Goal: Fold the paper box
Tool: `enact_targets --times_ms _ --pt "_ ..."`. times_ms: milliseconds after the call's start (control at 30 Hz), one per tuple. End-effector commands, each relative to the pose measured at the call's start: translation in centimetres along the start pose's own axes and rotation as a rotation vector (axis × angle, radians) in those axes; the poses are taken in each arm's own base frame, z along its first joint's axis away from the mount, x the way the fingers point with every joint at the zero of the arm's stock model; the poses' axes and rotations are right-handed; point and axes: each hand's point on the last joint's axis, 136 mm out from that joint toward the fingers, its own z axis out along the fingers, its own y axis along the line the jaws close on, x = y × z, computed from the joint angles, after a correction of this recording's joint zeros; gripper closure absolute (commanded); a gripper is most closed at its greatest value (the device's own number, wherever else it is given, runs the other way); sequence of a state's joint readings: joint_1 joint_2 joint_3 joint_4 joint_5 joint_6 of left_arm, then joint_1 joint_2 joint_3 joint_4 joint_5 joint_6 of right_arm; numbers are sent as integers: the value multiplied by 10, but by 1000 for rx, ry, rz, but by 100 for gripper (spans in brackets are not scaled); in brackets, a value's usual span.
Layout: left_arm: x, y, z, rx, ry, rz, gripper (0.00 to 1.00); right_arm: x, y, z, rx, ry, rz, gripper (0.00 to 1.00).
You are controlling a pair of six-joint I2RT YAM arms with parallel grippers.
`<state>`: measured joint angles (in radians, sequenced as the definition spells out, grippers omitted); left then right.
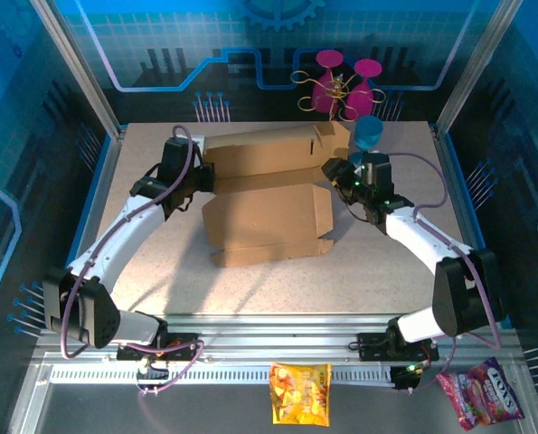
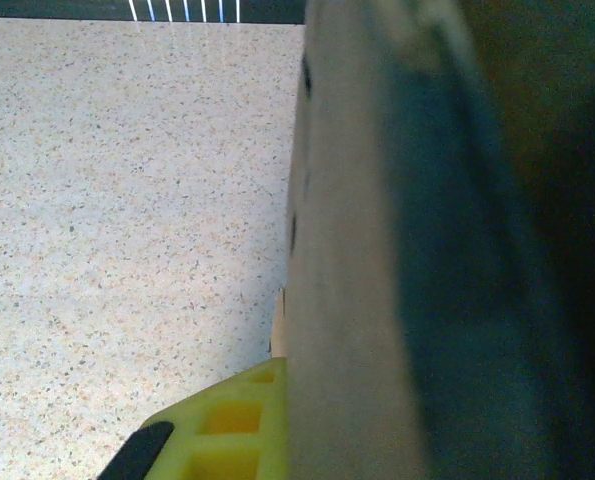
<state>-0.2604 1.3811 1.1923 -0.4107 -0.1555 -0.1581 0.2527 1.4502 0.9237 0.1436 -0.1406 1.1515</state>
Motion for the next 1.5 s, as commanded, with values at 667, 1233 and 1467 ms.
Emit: enact_targets --times_ms 667,1233,1467 --pt "-14 -6 -10 58 -7 -25 100 -9 -2 -9 -49 -50 -94 28" --pt "-15 -8 -12 71 2 -26 100 6 63 3 -214 2 -115 33" --pt "-16 -10 -12 78 -1 -37 100 29 62 12 -200 58 -108 37"
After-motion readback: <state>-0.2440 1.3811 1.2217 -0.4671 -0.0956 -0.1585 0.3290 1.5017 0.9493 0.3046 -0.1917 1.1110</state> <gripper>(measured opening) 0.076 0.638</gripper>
